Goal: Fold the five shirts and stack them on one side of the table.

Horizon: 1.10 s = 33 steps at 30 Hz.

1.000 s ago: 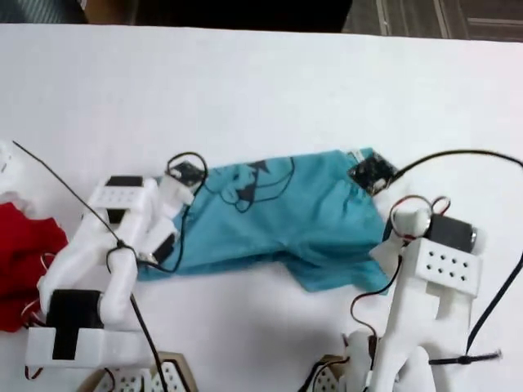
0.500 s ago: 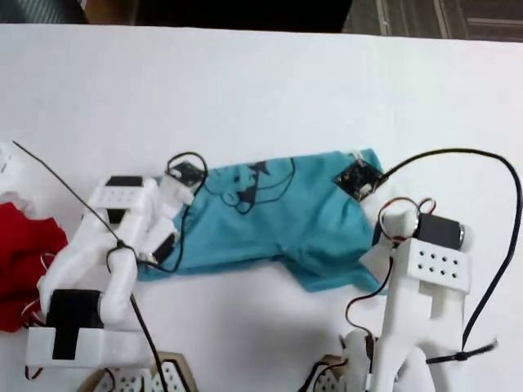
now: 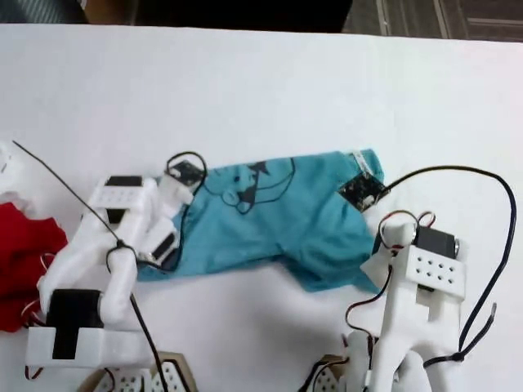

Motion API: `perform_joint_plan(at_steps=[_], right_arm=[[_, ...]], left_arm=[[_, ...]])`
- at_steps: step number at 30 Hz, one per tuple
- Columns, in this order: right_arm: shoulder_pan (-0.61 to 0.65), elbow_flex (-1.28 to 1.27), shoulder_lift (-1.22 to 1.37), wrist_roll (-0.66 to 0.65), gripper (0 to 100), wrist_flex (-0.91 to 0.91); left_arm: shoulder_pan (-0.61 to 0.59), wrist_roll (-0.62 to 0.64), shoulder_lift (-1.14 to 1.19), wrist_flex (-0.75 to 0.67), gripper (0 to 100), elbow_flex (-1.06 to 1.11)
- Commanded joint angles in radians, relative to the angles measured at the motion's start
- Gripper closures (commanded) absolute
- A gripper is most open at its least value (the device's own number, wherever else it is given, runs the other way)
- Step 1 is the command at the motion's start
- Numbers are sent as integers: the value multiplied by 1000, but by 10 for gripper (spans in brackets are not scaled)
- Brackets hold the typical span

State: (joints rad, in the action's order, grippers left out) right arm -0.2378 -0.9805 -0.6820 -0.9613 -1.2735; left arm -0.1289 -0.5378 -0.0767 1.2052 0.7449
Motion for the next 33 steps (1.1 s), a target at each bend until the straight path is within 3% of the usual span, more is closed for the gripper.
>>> perform_joint_plan(at_steps=[1, 9, 16, 23, 28, 33], right_arm=[[-2, 11, -30, -8, 738, 15], [-1, 203, -22, 12, 738, 48], [-1, 354, -18, 236, 738, 150], [137, 359, 171, 325, 810, 305], [208, 460, 460, 374, 850, 387], [217, 644, 740, 388, 850, 381]], left_arm=[[5, -2, -48, 0, 741, -12], [-17, 26, -46, 222, 745, -305], [-100, 29, -37, 385, 744, -670], [-104, 107, 15, 299, 744, -671], [-98, 176, 255, 186, 744, -693], [-87, 183, 506, 189, 744, -826]])
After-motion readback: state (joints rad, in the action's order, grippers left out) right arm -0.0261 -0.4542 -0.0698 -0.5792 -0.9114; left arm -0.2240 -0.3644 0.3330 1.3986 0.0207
